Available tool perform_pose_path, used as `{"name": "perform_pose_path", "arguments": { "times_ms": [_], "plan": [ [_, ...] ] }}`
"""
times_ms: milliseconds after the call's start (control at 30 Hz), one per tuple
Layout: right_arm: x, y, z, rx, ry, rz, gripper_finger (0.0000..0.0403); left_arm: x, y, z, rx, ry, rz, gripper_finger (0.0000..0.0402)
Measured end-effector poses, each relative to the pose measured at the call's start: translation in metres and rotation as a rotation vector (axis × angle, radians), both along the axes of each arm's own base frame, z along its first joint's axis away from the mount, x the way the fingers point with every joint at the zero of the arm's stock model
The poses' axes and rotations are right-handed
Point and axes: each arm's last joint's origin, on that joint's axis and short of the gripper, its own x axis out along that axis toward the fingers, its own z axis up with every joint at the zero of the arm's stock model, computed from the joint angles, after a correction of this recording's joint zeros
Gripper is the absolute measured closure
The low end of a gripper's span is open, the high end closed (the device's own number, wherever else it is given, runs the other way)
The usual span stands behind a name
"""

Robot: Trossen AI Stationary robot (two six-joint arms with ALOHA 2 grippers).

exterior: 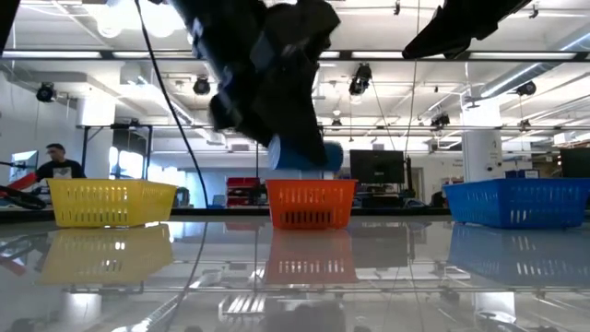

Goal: Sort & place blocks by color
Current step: Put the blue block into the orange bin

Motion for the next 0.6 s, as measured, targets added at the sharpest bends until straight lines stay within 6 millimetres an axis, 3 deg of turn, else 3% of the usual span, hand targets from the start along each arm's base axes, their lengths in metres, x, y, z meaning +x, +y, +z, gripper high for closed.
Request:
{"name": "perform_pose_path", "arguments": {
  "times_ms": [267, 433, 600],
  "plan": [
    [0.0, 0.0, -0.001, -0.003, 0.007, 0.001, 0.0339, 0.0, 0.07, 0.044, 0.2, -0.031, -0.137, 0.0285],
    [-0.001, 0.0, -0.001, -0.017, 0.014, 0.007, 0.0339, 0.005, 0.12, 0.046, 0.302, -0.002, -0.151, 0.0285],
    [-0.001, 0.0, -0.001, -0.028, 0.015, 0.014, 0.0339, 0.006, 0.159, 0.035, 0.348, 0.041, -0.157, 0.0285]
  ]
}}
